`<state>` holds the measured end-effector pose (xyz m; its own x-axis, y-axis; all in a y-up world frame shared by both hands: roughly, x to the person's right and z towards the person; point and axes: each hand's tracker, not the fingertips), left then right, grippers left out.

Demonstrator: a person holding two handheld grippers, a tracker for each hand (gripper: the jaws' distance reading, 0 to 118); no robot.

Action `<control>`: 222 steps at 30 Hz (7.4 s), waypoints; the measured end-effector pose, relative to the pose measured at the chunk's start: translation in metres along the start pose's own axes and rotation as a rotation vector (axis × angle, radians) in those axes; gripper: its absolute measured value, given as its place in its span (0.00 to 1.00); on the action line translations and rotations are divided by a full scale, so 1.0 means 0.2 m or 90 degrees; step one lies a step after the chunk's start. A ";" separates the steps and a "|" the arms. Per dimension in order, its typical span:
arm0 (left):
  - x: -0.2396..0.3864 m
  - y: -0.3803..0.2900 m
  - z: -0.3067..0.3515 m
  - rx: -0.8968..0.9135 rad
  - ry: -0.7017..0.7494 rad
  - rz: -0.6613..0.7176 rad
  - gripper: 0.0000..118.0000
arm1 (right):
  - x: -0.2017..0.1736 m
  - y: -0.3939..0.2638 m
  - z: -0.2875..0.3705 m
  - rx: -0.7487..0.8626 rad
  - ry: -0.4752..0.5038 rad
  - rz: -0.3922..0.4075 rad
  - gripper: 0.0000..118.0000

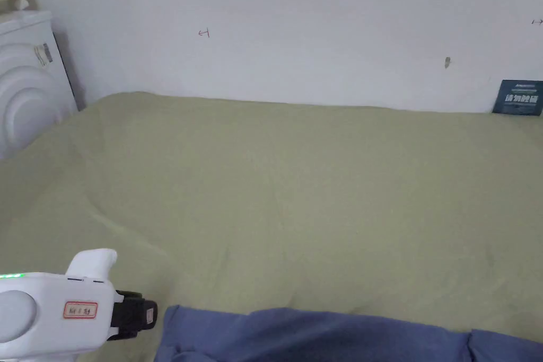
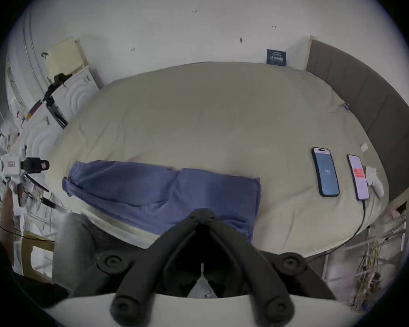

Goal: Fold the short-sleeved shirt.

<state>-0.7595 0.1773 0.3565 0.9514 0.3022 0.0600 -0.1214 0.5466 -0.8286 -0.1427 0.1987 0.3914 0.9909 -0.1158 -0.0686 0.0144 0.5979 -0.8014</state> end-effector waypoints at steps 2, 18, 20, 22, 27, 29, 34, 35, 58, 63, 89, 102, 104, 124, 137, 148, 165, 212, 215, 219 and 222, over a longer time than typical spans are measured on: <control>-0.08 -0.02 -0.06 -0.001 -0.015 0.012 0.00 | -0.04 -0.01 -0.01 0.002 0.010 0.001 0.00; -0.47 -0.15 -0.51 -0.101 -0.251 0.220 1.00 | -0.01 -0.05 0.00 -0.003 0.029 0.012 0.00; -0.44 -0.16 -0.51 -0.095 -0.259 0.223 1.00 | -0.01 -0.05 0.00 -0.004 0.034 0.011 0.00; -0.43 -0.15 -0.52 -0.089 -0.270 0.216 0.96 | 0.00 -0.07 -0.03 -0.003 0.042 0.005 0.00; -0.30 -0.18 -0.56 -0.120 -0.247 0.196 0.27 | 0.00 -0.09 -0.09 -0.012 0.051 -0.003 0.00; -0.26 -0.18 -0.58 -0.128 -0.183 0.160 0.12 | -0.03 -0.09 -0.09 -0.014 0.058 -0.003 0.00; -0.05 -0.10 -0.43 -0.048 -0.168 0.067 0.12 | -0.06 -0.08 -0.04 -0.003 0.068 0.003 0.00; 0.01 -0.07 -0.39 -0.037 -0.181 0.041 0.12 | -0.05 -0.08 -0.03 0.000 0.069 0.004 0.00; 0.79 -0.03 -0.73 -0.124 -0.335 -0.011 0.59 | 0.07 -0.08 -0.06 0.032 0.085 -0.029 0.00; 0.75 -0.06 -0.89 -0.123 -0.333 0.075 0.01 | 0.05 -0.08 -0.06 0.038 0.084 -0.027 0.00; 0.26 -0.11 -0.75 -0.125 -0.323 0.255 0.70 | -0.02 -0.08 -0.14 0.007 0.114 0.003 0.00; 0.46 -0.14 -0.90 -0.125 -0.285 0.221 0.09 | 0.02 -0.08 -0.18 0.001 0.109 -0.006 0.00; 0.43 -0.11 -0.82 -0.096 -0.273 0.227 0.09 | 0.03 -0.08 -0.17 0.001 0.104 -0.010 0.00; 0.14 0.15 -0.10 0.015 -0.119 0.186 0.09 | -0.08 0.06 -0.16 0.013 0.109 0.020 0.00; 0.79 0.08 -0.73 -0.142 -0.382 0.124 0.88 | 0.00 -0.01 -0.13 0.014 0.083 -0.015 0.00; 0.65 -0.11 -0.86 -0.162 -0.294 0.127 0.07 | -0.09 0.01 -0.21 0.001 0.101 -0.004 0.00; 0.68 -0.12 -0.82 -0.114 -0.362 0.176 0.00 | -0.49 0.10 -0.47 -0.017 0.218 0.079 0.00; -0.65 0.42 -0.17 -0.110 -0.052 0.061 0.14 | -0.48 0.11 -0.88 -0.096 0.411 -0.028 0.00; -0.91 0.52 -0.06 -0.114 0.017 0.061 0.14 | -0.46 0.14 -0.92 -0.109 0.359 -0.033 0.00; -1.07 0.60 0.05 -0.111 0.083 0.073 0.14 | -0.48 0.15 -0.95 -0.128 0.343 -0.046 0.00; -1.31 0.65 0.03 -0.112 0.104 0.089 0.30 | -0.51 0.15 -0.94 -0.133 0.332 -0.036 0.00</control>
<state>-1.0261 0.1736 0.2367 0.9637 0.2275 -0.1399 -0.2168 0.3606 -0.9072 -0.2686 0.0799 0.2634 0.7910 -0.5520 -0.2636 -0.0132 0.4155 -0.9095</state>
